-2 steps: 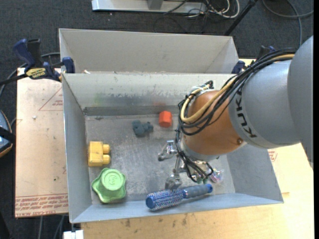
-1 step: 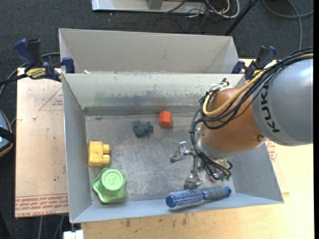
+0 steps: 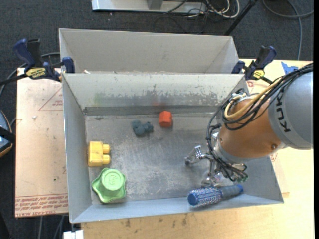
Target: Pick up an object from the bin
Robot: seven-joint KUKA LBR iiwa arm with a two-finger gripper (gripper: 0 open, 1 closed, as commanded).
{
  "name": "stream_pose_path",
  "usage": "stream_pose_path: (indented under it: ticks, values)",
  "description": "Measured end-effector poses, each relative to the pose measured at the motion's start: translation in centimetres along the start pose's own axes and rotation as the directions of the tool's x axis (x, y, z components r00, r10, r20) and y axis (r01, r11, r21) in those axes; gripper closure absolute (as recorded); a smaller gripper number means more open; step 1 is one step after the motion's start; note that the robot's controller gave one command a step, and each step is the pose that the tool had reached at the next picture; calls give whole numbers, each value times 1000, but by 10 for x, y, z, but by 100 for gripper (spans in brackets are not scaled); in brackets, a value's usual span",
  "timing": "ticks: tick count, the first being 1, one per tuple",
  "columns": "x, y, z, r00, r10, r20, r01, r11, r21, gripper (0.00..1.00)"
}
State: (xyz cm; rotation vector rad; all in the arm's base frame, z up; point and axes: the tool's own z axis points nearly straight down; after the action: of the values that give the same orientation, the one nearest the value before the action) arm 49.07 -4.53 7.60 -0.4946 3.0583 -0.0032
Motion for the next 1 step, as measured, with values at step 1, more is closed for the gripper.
stream_pose_path:
  ticks: [1]
  values:
    - [6,-18,-1,991,-134,-4,134,991,-5,0]
